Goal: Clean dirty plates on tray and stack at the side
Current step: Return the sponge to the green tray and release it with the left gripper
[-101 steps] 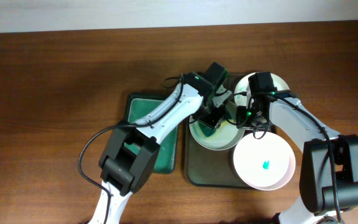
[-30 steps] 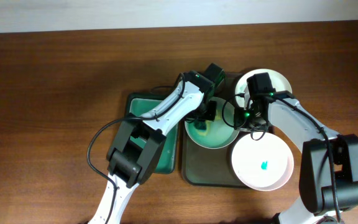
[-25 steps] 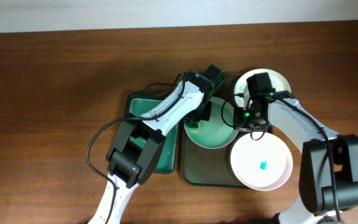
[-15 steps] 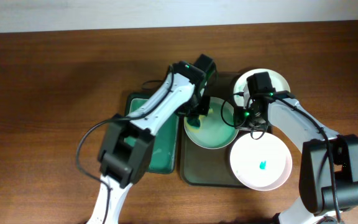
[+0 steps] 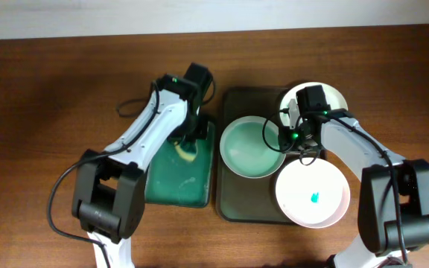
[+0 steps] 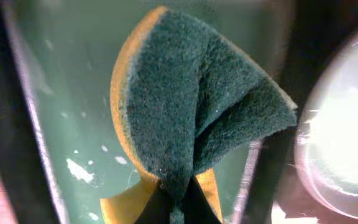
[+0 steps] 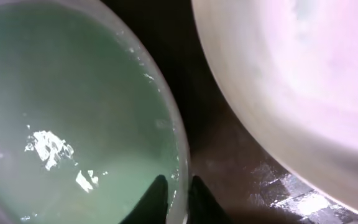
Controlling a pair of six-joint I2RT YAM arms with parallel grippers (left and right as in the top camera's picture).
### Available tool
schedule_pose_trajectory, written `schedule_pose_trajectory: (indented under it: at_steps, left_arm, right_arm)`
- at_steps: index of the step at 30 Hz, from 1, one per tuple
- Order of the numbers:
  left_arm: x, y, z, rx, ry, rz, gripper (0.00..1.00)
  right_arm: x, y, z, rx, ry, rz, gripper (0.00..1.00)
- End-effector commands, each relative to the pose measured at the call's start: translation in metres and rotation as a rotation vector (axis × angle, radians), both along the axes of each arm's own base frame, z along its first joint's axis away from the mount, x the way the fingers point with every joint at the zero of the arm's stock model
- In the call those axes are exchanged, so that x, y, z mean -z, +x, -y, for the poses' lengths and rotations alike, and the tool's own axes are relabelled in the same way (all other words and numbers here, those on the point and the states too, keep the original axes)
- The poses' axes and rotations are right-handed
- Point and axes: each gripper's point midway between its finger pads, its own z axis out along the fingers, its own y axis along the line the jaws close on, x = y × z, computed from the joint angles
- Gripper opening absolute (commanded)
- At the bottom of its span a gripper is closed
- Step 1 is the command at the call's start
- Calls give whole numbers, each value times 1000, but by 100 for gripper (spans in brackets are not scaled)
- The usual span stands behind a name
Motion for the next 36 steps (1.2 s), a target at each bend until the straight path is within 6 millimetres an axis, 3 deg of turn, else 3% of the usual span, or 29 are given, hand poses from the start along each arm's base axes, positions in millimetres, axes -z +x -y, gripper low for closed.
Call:
schedule_pose_trajectory:
  at_steps: [1, 4, 8, 15, 17, 21, 24, 28, 33, 36]
  left_arm:
    - [24, -9, -11, -28, -38, -56, 6]
    - [21, -7, -16, -49, -56, -53, 18]
    - [-5, -3, -13, -48, -96, 5, 59]
    - [-73, -4, -14, -41, -163, 169, 73]
    - [-96, -6, -15, -38, -186, 228, 100]
    - [-114, -12, -17, -34, -200, 263, 100]
    - [-113, -12, -17, -34, -200, 262, 99]
    - [-113, -12, -17, -34, -200, 262, 99]
    - [-114, -12, -17, -34, -200, 262, 99]
    - [-114, -12, -17, -34, -200, 263, 100]
  right_arm:
    - [7, -3, -2, -5, 13, -19, 6]
    - [4, -4, -4, -8, 24, -20, 4]
    - [-22, -5, -4, -5, 32, 24, 4]
    - [-81, -5, 25, 126, -105, 171, 4]
    - [-91, -10, 34, 132, -227, 206, 4]
    - [-100, -16, 42, 166, -454, 257, 4]
    - [-110, -16, 26, 109, -548, 324, 4]
    - [-118, -13, 10, 80, -531, 359, 4]
    - [-98, -14, 13, 95, -403, 257, 4]
    - [-69, -14, 23, 127, -310, 135, 4]
